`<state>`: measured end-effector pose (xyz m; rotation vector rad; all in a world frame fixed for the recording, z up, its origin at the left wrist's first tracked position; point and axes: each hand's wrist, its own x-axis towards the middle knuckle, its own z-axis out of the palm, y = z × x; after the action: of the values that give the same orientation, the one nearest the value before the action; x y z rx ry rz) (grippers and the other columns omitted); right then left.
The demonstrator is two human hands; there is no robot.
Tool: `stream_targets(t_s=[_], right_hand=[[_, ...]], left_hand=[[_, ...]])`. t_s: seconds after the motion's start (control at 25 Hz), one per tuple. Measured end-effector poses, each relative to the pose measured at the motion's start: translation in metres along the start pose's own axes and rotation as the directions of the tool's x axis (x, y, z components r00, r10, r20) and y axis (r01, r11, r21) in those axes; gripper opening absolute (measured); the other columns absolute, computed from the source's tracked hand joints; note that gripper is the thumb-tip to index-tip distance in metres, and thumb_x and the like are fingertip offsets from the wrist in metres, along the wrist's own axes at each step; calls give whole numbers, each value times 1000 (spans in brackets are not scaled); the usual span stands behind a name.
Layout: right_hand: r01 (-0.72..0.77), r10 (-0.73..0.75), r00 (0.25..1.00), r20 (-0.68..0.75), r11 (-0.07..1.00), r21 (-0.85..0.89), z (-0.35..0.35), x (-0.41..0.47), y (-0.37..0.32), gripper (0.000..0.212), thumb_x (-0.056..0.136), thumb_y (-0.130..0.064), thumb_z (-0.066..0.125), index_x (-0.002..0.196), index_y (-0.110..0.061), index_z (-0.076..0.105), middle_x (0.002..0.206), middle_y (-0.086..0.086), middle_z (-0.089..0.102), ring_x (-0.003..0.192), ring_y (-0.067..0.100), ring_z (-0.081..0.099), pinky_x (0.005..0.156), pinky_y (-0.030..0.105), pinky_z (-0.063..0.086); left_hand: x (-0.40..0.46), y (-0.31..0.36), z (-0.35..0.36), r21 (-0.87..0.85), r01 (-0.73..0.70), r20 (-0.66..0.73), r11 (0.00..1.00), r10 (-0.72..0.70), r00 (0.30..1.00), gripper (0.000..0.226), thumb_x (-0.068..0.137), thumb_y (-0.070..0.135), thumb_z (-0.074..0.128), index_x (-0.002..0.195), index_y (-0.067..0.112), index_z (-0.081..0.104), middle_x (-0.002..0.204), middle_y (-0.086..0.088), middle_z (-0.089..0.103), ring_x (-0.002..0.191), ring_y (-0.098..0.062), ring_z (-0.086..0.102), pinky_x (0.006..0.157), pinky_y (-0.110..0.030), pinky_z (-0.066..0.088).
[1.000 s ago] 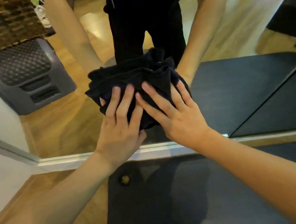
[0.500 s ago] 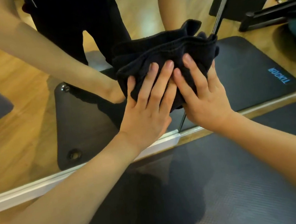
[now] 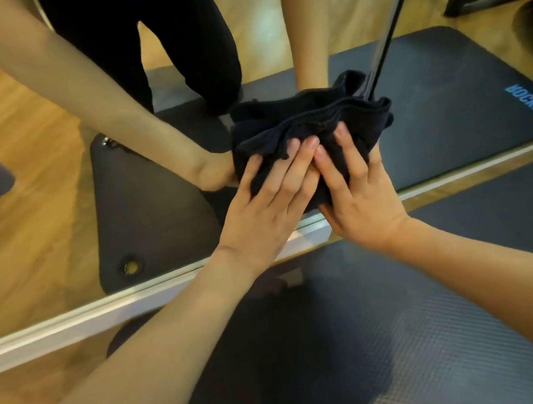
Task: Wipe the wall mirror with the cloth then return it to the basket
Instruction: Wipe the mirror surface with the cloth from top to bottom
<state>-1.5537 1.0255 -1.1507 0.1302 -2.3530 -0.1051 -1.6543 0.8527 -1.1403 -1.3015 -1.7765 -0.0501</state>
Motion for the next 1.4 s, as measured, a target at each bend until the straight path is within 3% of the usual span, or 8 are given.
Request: stream_targets(t_s=[0.08, 0.28, 0.48, 0.6, 0.8, 0.88, 1.08, 1.4], right_hand=[[10, -9, 1000, 12, 999, -35, -4, 8, -14, 95, 103, -22, 61, 163, -4, -11, 169, 14, -20, 159, 36, -15, 105, 83, 33], [-77, 78, 997, -7, 996, 51, 7, 29, -72, 96, 96, -5, 57, 162, -3, -12, 168, 20, -16, 159, 35, -18, 106, 89, 19], [-120, 119, 993, 12, 982, 143, 44, 59, -163, 91, 96, -4, 47, 164, -12, -14, 162, 25, -8, 141, 71, 23, 117, 81, 2], [-126, 126, 992, 9, 975, 184, 58, 93, -238, 92, 98, -7, 47, 164, -14, -17, 163, 19, -15, 137, 76, 24, 116, 81, -2], [-93, 88, 996, 33, 974, 208, 87, 143, -376, 86, 102, -19, 43, 162, -11, -18, 170, 21, -12, 140, 65, 17, 114, 80, -3], [-78, 87, 996, -31, 972, 223, 99, 159, -420, 77, 105, -19, 38, 165, -12, -10, 168, 20, -26, 139, 60, 18, 115, 77, 2], [22, 0, 993, -117, 982, 187, 140, 192, -523, 62, 111, -27, 40, 166, -19, 13, 171, 20, -17, 146, 53, 14, 117, 73, 17], [155, -139, 980, -140, 981, 112, 180, 172, -533, 63, 110, -22, 40, 166, -25, 13, 172, 6, 2, 150, 37, 4, 123, 58, 4]], left_hand=[[-5, -12, -8, 5, -29, -21, 1000, 29, 999, 62, 105, 19, 52, 159, 5, 26, 161, -10, 25, 148, -23, 27, 126, -45, 23], [-39, -54, -35, 9, -85, 74, 996, 84, 994, 63, 107, 15, 42, 162, 1, 13, 164, -14, 18, 152, -26, 21, 125, -43, 21], [-107, -130, -73, 31, -76, 85, 997, 73, 994, 60, 107, 16, 46, 160, 4, 21, 164, -11, 23, 151, -24, 27, 124, -42, 26], [-161, -183, -101, 55, -34, 80, 998, 29, 996, 51, 106, 14, 49, 155, 6, 35, 162, -10, 28, 149, -23, 31, 121, -43, 35], [-264, -281, -149, 144, 16, 127, 989, -34, 991, 50, 103, 10, 59, 151, 8, 42, 159, -12, 33, 149, -26, 32, 122, -48, 34], [-300, -316, -164, 191, -3, 164, 982, -29, 986, 51, 102, 9, 61, 150, 7, 43, 158, -13, 35, 149, -28, 33, 123, -49, 32], [-386, -387, -200, 222, 30, 235, 975, -83, 968, 39, 99, 2, 65, 136, 5, 52, 144, -16, 44, 145, -33, 37, 119, -56, 36], [-441, -358, -174, 296, 108, 248, 949, -185, 951, 39, 98, -3, 63, 135, -1, 51, 138, -23, 43, 133, -40, 43, 107, -61, 47]])
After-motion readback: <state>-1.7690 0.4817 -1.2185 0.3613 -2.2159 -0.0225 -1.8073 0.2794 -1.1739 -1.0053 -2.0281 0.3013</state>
